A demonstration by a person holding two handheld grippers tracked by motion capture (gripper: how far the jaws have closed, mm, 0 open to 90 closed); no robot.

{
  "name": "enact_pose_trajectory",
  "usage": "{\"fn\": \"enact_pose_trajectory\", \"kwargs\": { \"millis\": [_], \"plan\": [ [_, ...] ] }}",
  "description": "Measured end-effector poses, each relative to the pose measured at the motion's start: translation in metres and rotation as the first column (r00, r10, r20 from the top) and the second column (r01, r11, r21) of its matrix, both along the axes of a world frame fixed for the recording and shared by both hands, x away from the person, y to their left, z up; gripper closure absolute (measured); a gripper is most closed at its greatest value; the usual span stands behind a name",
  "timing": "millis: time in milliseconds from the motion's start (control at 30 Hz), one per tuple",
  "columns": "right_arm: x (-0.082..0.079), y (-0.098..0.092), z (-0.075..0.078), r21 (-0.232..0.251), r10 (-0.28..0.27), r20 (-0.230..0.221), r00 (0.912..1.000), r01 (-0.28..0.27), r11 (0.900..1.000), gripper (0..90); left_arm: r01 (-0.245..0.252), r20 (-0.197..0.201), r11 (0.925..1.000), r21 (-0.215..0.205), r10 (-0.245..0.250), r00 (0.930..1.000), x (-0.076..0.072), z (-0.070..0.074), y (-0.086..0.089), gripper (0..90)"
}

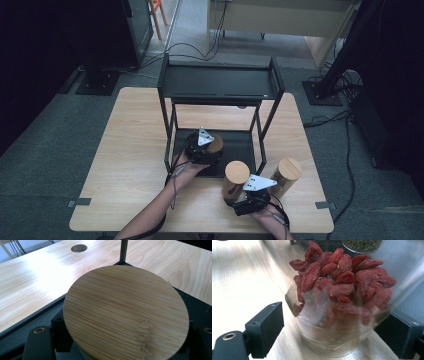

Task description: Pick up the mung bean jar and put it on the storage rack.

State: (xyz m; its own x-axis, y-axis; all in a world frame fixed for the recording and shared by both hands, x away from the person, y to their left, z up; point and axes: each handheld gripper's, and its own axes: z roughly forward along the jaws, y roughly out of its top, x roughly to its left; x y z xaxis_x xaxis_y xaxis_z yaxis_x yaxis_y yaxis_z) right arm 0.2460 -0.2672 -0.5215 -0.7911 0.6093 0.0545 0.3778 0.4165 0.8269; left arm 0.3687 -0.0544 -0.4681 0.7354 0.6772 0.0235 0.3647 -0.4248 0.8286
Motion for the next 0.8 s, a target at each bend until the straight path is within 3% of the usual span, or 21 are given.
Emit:
{"fn": "enact_pose_trajectory", "kwargs": {
  "millis": [800],
  "plan": [
    [0.000, 0.000, 0.000, -0.003, 0.003, 0.000, 1.0000, -0.003, 1.000, 11.6, -0.042, -0.005, 0.9991, 0.007, 0.042, 0.9991, 0.022, -0.003, -0.001, 25.5]
  ]
}}
